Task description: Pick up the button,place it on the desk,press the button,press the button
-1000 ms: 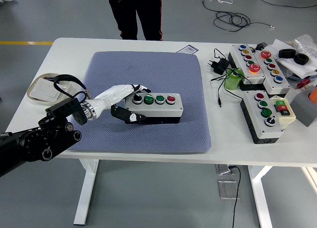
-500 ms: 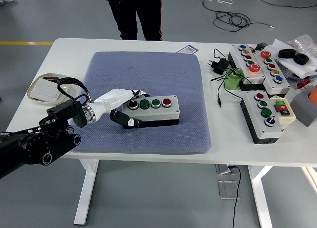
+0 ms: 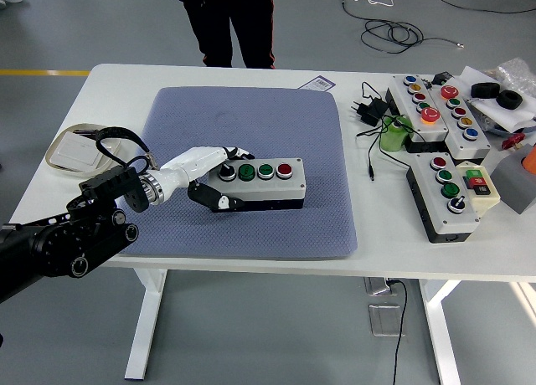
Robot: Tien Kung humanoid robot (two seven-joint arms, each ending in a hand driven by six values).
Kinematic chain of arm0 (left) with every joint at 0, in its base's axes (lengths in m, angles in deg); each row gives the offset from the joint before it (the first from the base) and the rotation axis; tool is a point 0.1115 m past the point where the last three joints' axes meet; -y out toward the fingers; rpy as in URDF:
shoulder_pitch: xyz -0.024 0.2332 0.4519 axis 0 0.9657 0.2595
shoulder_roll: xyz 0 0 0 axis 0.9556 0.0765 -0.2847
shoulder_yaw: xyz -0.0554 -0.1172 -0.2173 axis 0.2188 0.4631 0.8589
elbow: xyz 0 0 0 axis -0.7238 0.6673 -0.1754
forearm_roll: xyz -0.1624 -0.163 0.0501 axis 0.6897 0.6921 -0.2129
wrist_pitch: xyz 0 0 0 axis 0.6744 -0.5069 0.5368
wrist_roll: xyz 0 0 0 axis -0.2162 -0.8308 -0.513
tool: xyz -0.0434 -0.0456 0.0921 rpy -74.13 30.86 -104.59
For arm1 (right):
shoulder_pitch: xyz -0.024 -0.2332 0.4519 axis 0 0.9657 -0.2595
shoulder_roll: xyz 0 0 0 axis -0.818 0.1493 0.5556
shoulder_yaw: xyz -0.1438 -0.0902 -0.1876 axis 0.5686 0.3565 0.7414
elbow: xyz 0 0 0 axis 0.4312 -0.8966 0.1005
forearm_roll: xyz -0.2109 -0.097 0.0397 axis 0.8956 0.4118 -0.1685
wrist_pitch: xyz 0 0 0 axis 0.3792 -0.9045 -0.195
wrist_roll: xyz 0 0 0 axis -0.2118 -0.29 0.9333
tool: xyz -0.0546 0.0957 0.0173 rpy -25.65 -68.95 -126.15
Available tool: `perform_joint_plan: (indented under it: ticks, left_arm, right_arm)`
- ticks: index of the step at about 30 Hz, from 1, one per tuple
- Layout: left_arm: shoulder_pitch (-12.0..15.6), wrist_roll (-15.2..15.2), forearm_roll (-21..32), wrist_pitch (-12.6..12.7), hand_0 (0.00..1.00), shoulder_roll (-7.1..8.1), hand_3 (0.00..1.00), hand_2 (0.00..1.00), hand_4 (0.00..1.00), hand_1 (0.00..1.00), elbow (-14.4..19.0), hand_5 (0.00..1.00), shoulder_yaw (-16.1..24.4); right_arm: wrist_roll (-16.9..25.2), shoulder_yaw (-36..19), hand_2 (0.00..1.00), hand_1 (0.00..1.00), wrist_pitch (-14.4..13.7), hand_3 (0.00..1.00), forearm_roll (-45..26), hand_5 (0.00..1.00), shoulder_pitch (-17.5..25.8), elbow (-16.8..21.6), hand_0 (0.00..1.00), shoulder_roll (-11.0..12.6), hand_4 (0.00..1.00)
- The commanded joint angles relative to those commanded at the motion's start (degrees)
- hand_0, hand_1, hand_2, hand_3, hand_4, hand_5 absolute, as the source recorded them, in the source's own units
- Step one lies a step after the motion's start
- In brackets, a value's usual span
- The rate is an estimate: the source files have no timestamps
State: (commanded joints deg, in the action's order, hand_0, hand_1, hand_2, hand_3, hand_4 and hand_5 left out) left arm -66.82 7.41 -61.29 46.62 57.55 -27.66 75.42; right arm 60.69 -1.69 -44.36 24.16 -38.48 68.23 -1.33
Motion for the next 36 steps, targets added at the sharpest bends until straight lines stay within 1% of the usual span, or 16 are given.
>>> perform_joint_plan:
  ticks: [3,4,10,11,15,16,21,24,26,27,28,30,32,34,35,36]
  left_arm:
    - [0.0,0.4,-0.5,-0.3,0.911,-0.01,0.894,0.874,0.885,0.865,0.0,0.198,0.1]
    - [0.0,0.5,-0.6,-0.3,0.968,-0.01,0.959,0.91,0.937,0.904,0.0,0.266,0.1]
    - [0.0,1.7,-1.1,-1.3,0.968,0.07,0.959,0.91,0.937,0.904,-0.1,0.266,0.2]
    - [0.0,1.9,-1.2,-1.4,0.998,0.09,0.998,0.966,0.978,0.949,-0.1,0.382,0.3]
    - [0.1,2.5,-1.7,-1.7,0.998,0.19,0.998,0.966,0.978,0.949,0.1,0.382,0.8]
    - [0.2,2.7,-1.9,-1.8,0.998,0.28,0.998,0.998,0.983,0.998,0.4,0.397,1.3]
    - [1.4,3.2,-3.2,-2.5,0.998,0.9,0.998,0.998,0.983,0.998,2.2,0.397,5.4]
    - [2.9,3.6,-4.5,-3.0,0.998,2.24,0.998,0.998,0.991,0.998,5.7,0.41,10.4]
    - [4.2,4.3,-5.9,-2.5,0.998,4.11,0.998,0.998,0.991,0.998,9.9,0.41,14.8]
    - [4.4,4.4,-6.1,-2.3,0.998,4.5,0.998,0.998,0.991,0.998,11.4,0.41,16.8]
    - [4.5,5.1,-6.5,-1.5,0.629,5.09,0.998,0.77,0.749,0.713,13.3,0.21,19.2]
    - [4.5,6.8,-8.0,0.4,0.629,6.27,0.998,0.77,0.749,0.713,16.8,0.21,22.3]
    - [4.2,9.8,-10.7,2.5,0.629,7.41,0.998,0.77,0.749,0.713,20.5,0.21,23.7]
    - [4.1,11.8,-12.5,2.3,0.629,8.16,0.998,0.77,0.749,0.713,22.9,0.21,24.0]
    - [4.1,13.1,-13.8,1.8,0.207,8.66,0.845,0.189,0.632,0.158,24.7,0.029,24.1]
    - [3.9,14.8,-15.3,0.5,0.207,9.44,0.845,0.189,0.632,0.158,26.6,0.029,23.9]
  right_arm:
    - [0.1,0.1,0.548,0.508,0.0,0.591,-0.1,0.359,-0.1,0.0,0.642,0.0,0.245]
    - [0.1,0.1,0.548,0.508,0.0,0.591,-0.1,0.358,-0.1,0.0,0.642,0.0,0.245]
    - [0.2,0.0,0.548,0.508,0.1,0.591,-0.2,0.358,-0.2,0.0,0.642,0.0,0.245]
    - [0.2,0.0,0.548,0.508,0.1,0.591,-0.2,0.358,-0.2,0.0,0.642,0.0,0.245]
    - [0.2,-0.1,0.548,0.508,0.1,0.591,-0.2,0.358,-0.3,0.0,0.642,0.0,0.245]
    - [0.2,-0.1,0.548,0.508,0.1,0.591,-0.2,0.358,-0.3,0.0,0.642,0.0,0.245]
    - [0.2,-0.2,0.548,0.508,0.0,0.591,-0.1,0.358,-0.4,0.0,0.642,-0.1,0.245]
    - [0.3,-0.3,0.548,0.508,0.0,0.591,-0.1,0.359,-0.4,0.0,0.642,-0.1,0.245]
    - [0.4,-0.6,0.548,0.508,0.0,0.591,-0.1,0.359,-0.4,0.0,0.642,-0.1,0.245]
    - [0.4,-0.6,0.548,0.508,0.0,0.591,0.0,0.359,-0.4,0.0,0.642,-0.1,0.245]
    - [0.4,-0.7,0.548,0.508,0.0,0.591,0.1,0.358,-0.3,0.0,0.643,-0.1,0.245]
    - [0.4,-0.8,0.548,0.508,0.1,0.591,0.2,0.358,-0.3,0.0,0.643,-0.1,0.245]
    - [0.3,-0.9,0.548,0.508,0.1,0.591,0.3,0.358,-0.2,0.0,0.643,-0.1,0.245]
    - [0.3,-1.0,0.548,0.508,0.1,0.591,0.3,0.358,-0.2,0.0,0.643,-0.1,0.245]
    - [0.3,-0.9,0.548,0.507,0.1,0.591,0.3,0.358,-0.2,0.0,0.643,-0.1,0.246]
    - [0.3,-0.9,0.548,0.507,0.1,0.591,0.2,0.358,-0.2,0.0,0.643,-0.1,0.246]
